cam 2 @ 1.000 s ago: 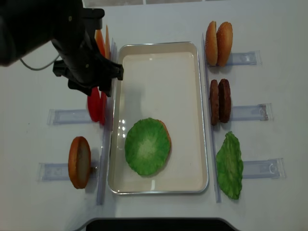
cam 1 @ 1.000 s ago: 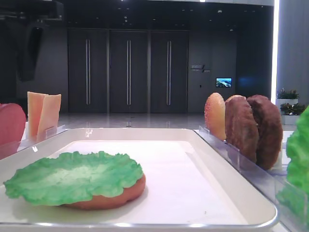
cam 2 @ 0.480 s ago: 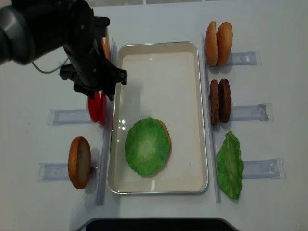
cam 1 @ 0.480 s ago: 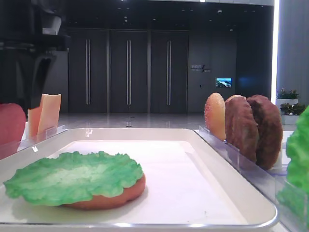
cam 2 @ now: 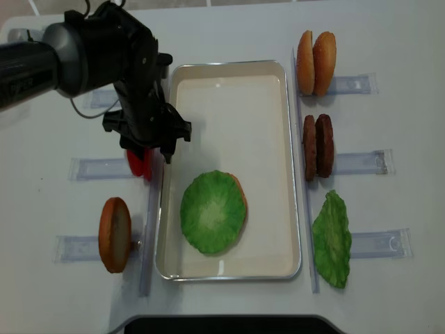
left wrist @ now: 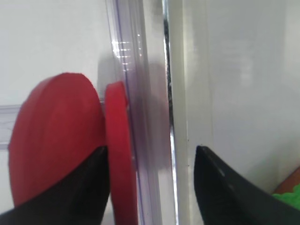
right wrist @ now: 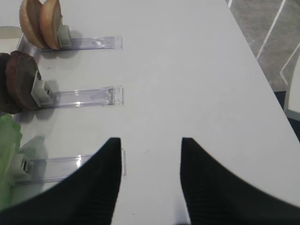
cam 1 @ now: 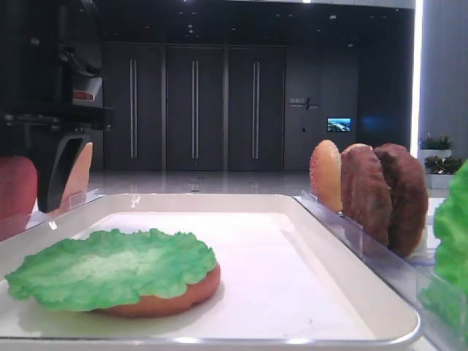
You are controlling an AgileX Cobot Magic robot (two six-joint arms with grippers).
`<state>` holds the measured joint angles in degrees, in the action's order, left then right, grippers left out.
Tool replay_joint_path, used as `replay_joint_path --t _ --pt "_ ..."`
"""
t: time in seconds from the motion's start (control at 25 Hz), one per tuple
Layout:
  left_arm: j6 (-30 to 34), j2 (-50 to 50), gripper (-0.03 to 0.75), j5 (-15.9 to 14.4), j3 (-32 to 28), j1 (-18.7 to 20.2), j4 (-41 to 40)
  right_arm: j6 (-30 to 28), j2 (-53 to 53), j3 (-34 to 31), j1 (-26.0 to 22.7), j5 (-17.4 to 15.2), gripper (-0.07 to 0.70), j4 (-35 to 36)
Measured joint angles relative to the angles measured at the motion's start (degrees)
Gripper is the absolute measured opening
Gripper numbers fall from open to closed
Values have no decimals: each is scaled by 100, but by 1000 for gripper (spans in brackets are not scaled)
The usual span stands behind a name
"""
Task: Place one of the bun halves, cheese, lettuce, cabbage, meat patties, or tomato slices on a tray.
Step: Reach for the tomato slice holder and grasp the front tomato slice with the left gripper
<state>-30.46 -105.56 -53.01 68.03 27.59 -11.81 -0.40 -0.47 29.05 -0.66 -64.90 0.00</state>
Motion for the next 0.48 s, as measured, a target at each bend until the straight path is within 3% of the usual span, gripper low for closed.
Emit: replay_joint_path --t 0.48 --pt "32 0 430 -51 145 0 -58 0 0 0 0 0 290 0"
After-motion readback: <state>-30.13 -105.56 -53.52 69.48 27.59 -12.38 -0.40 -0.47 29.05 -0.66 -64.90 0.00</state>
